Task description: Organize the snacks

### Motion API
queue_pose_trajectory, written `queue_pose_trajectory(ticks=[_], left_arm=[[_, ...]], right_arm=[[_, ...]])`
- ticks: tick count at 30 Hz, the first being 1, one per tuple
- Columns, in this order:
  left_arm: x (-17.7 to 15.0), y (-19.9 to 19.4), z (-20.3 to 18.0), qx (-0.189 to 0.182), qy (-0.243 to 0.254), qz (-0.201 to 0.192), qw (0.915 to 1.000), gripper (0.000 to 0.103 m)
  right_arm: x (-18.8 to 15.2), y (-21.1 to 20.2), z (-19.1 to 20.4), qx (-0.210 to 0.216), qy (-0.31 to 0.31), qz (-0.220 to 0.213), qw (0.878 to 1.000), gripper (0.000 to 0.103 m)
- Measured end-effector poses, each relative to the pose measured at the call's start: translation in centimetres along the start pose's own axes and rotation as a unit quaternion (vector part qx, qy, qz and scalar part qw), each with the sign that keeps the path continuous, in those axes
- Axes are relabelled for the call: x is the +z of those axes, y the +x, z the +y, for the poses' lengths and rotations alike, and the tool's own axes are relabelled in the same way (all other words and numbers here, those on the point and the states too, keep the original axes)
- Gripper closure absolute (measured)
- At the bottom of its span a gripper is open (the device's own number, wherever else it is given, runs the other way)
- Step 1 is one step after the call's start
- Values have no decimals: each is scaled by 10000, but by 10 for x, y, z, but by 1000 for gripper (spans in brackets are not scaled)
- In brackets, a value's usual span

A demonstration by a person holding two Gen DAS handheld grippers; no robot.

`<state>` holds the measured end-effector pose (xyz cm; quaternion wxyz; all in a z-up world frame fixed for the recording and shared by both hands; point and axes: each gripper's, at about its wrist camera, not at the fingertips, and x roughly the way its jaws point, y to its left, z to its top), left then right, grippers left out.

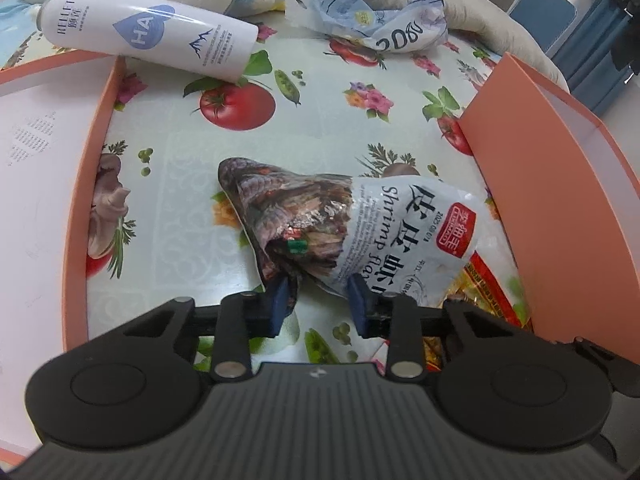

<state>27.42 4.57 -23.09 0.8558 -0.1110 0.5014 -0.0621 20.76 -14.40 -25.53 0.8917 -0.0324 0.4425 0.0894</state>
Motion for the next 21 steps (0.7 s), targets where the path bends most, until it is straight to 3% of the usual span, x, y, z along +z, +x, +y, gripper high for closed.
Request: queue_pose_trajectory(ticks=[3,4,5,6,7,8,11,17,18,19,21], left_arm=[[-2,-5,2,11,-61,-39,10000,75],[-3,-7,3,60,-101,-35,9999,101],[-4,-9,6,28,-182,-30,9998,101],[-5,-12,9,-27,-272,-39,9996,101],[-6,-14,10,-20,-309,-39,9995,101],[-8,-17,11,29,-311,-62,9995,101],[-15,-22,13,19,-355,-53,9994,101],[-32,-35,28,-39,-628,-88,9980,101],[-34,-37,31,-31,-673,-81,9977,101],[-37,-37,34,-7,-703,-71,9975,101],[-42,-36,39,30,-738,-19,9973,101]], right_arm=[[-2,-4,-2,40,-19,-2,10000,49],[-3,-5,-3,51,-42,-12,10000,49],[-4,-8,-3,48,-74,-34,10000,50],[-5,-12,-2,-18,-143,-94,9999,86],[-5,-14,-2,-7,-190,-74,9998,99],[-5,-15,-4,45,-137,-37,9999,100],[-8,-16,-8,231,50,103,9997,99],[-8,-26,-11,569,560,-125,9967,93],[-7,-25,-12,616,669,-114,9958,86],[-7,-24,-15,767,838,-89,9935,65],[-6,-21,-18,1061,1101,-43,9882,46]])
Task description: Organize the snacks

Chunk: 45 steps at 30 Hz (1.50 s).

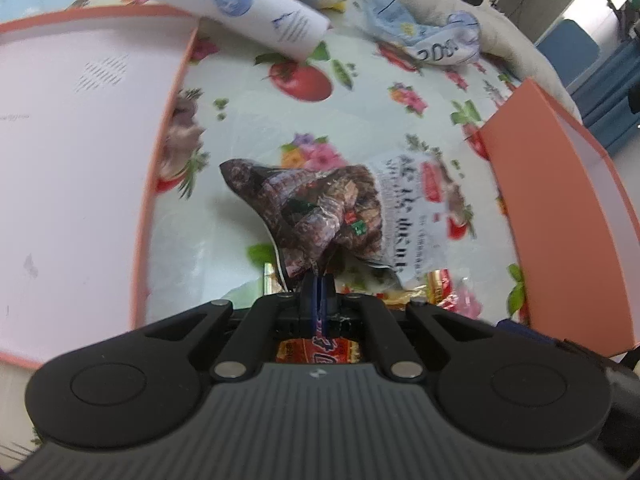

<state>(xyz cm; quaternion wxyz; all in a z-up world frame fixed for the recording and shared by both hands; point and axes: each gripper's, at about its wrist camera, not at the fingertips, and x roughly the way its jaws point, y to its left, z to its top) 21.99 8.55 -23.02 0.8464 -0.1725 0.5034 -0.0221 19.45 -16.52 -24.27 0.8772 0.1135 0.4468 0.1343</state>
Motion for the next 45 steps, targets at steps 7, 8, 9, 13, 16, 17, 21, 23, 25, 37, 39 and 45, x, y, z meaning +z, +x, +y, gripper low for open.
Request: queue_pose_trajectory(ticks=[7,8,9,13,16,17,21,23,25,37,39,45], left_arm=[[-14,5,8,3,32,52,10000,101],[-14,5,9,-15,11,55,10000,101],[-14,6,10,-29,-13,60,10000,101],[-14,7,11,-62,-52,61,9999,101],[-13,6,10,-57,-40,41,10000,101],[-13,6,9,-51,-41,23,10000,101],[-11,-2,7,-117,-134,-95,9998,102],[-9,-10,4,-151,-177,-210,9995,102],[-6,-19,-1,-170,-185,-353,9991,102],[12,-82,-53,-412,46,-978,9943,103],[15,-93,-65,-411,160,-1073,9932,103],[33,-123,-107,-385,795,-1315,9874,103]], right_arm=[[7,26,7,386,244,462,9979,48],[7,28,5,430,309,505,9973,48],[9,29,6,503,318,513,9969,48],[11,37,18,813,-209,868,9927,51],[9,40,31,569,-714,888,9919,93],[10,39,31,574,-689,888,9920,95],[14,26,36,481,-832,663,9932,98],[18,11,34,457,-851,516,9940,99],[24,-6,32,364,-911,333,9946,99],[52,-101,12,-89,-939,-701,9931,99],[55,-112,8,-151,-913,-817,9924,99],[68,-144,-2,-256,-916,-1174,9885,99]])
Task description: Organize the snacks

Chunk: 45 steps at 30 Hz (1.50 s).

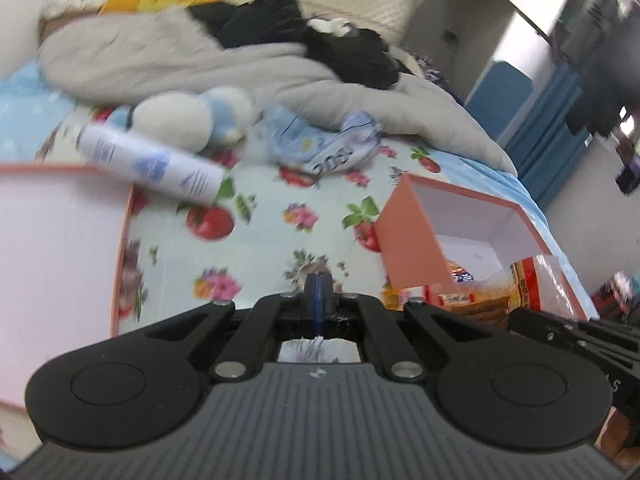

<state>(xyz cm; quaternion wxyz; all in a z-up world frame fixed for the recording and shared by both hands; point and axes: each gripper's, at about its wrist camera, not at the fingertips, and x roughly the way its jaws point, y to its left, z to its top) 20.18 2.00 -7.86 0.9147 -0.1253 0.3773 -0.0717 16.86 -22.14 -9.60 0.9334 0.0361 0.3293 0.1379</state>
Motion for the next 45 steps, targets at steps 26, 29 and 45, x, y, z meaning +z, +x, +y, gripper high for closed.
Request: queue_pose_trajectory(ticks=[26,29,45], left_arm=[[-62,117,12,372,838,1921,9771,21],[-71,122,10,454,878,1980,9752,23],[1,70,-22,428,151,1305,9904,53]], right_arm=[[13,-33,-33,6,231,-211,9995,99],[12,-34,-33,-3,231,-212,9995,99],[42,-45,-42,-76,284,-503,9983,99]])
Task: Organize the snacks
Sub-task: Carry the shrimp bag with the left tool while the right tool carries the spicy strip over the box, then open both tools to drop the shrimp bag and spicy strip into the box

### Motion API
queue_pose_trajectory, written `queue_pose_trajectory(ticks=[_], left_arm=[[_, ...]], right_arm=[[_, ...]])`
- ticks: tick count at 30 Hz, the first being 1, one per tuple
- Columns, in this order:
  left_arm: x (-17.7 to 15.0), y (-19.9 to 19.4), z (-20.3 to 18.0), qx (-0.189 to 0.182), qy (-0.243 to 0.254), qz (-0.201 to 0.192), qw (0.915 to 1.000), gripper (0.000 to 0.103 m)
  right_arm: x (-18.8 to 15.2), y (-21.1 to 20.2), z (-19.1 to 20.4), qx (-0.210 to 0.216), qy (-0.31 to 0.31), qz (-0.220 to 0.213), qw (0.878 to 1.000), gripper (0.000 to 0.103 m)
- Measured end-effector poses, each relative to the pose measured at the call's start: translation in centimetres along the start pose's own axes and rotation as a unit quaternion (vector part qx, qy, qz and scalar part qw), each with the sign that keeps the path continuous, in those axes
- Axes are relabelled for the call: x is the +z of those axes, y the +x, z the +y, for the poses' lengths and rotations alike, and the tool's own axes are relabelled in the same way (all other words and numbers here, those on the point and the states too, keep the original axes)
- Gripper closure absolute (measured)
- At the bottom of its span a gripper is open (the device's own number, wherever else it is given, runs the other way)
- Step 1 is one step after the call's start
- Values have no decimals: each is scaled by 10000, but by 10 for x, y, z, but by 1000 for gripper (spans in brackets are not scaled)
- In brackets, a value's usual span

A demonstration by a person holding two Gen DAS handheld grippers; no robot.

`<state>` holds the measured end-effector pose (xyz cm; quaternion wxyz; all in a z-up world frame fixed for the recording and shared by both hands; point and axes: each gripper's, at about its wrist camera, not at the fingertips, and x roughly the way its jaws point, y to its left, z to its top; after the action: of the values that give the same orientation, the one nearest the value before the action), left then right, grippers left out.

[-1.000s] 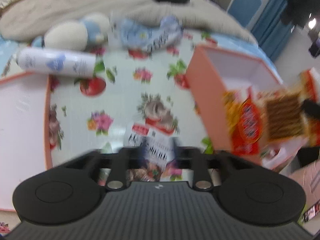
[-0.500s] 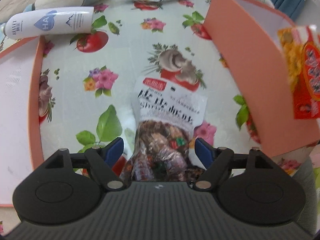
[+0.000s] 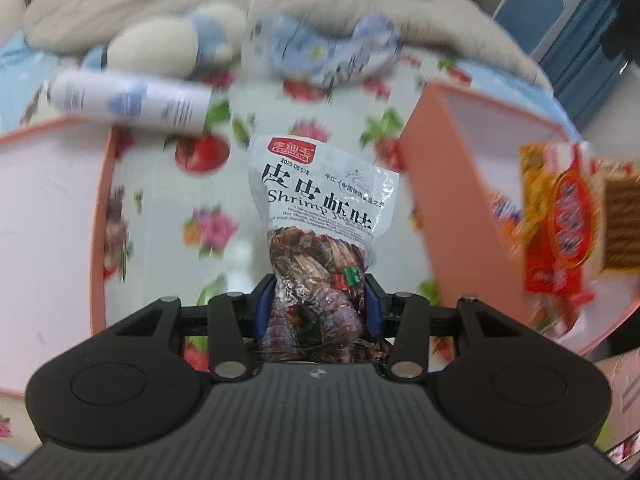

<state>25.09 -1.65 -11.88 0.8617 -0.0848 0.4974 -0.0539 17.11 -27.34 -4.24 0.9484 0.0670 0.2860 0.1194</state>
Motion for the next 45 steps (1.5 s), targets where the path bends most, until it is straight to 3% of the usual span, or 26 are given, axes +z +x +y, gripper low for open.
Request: queue_pose_trajectory(ticks=[7,14,22,29,30,32,33,35,37,45], left_arm=[[53,-30,-46,-474,-118,-373,9981,53],[83,-25,-119,-712,66,-504,9962,52],[73,23,-191,-878,481,-155,9949,52],[49,64,-209,-730,745,67,9945,51],[47,67,-209,-702,816,46,9942,49],[43,69,-211,-699,924,-5,9933,27],[42,68,-210,-708,954,-4,9929,23],[40,58,-212,-715,1081,-163,9914,19],[39,43,-214,-685,1204,-320,9898,19],[49,-50,-207,-790,1275,-1020,9834,19]], right_arm=[[27,-7,-27,-254,20,-294,9992,99],[35,2,-74,-500,241,-268,9981,98],[7,19,-131,-953,560,-7,9939,96],[-30,40,-162,-1094,807,369,9900,95],[-33,42,-164,-1075,847,407,9898,95],[-40,45,-165,-1076,847,485,9894,90],[-42,46,-164,-1053,820,521,9897,87],[-42,45,-162,-1018,746,550,9905,77],[-40,41,-158,-1052,677,473,9910,54],[-9,-13,-142,-1049,511,-108,9931,52]])
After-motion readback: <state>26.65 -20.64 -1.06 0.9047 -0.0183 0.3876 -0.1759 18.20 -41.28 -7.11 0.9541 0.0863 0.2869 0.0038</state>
